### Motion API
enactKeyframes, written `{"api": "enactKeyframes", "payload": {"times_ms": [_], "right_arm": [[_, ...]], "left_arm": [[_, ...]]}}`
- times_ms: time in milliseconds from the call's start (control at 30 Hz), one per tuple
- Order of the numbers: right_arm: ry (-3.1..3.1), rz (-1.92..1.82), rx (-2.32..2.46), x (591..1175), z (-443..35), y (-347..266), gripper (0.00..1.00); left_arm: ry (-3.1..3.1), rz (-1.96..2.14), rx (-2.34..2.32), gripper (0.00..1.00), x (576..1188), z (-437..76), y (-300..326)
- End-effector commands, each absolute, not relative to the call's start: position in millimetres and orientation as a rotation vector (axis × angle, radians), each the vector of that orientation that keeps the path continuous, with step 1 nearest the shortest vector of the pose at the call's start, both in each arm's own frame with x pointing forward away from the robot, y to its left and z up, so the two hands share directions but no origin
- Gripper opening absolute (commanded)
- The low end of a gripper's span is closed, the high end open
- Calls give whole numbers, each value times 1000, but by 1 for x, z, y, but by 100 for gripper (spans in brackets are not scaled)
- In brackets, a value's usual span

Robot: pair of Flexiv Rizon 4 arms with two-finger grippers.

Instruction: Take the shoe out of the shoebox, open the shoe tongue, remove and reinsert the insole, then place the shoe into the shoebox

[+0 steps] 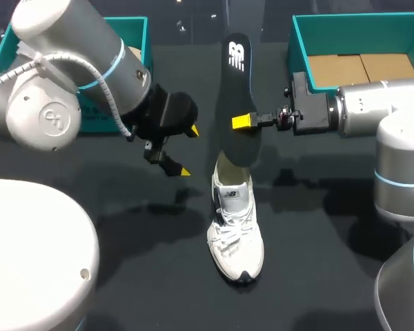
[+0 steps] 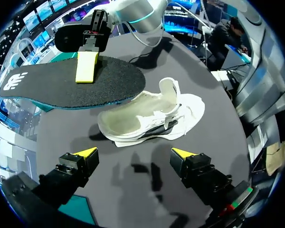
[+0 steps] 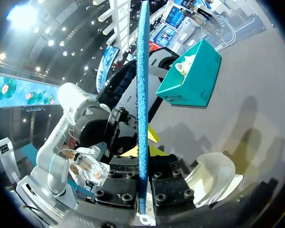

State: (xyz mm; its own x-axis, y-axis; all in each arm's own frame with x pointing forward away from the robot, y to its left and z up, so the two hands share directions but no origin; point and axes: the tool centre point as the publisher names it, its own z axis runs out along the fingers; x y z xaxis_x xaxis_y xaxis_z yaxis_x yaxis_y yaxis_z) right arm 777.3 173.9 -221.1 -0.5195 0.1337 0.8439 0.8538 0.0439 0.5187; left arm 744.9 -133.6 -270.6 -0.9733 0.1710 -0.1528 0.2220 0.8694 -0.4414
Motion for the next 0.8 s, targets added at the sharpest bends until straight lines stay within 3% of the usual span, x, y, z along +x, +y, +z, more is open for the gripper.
{"api": "enactKeyframes", "payload": {"times_ms": [33, 233, 800], "right_arm": [[-1723, -1524, -997, 779, -222, 176, 0], [-1723, -1524, -997, 779, -222, 176, 0], [-1702, -1614, -835, 796, -257, 188, 0]], "left_arm": [[2927, -725, 312, 100, 745, -276, -136], [2927, -725, 312, 100, 745, -276, -136], [3011, -774, 242, 100, 757, -346, -156]]}}
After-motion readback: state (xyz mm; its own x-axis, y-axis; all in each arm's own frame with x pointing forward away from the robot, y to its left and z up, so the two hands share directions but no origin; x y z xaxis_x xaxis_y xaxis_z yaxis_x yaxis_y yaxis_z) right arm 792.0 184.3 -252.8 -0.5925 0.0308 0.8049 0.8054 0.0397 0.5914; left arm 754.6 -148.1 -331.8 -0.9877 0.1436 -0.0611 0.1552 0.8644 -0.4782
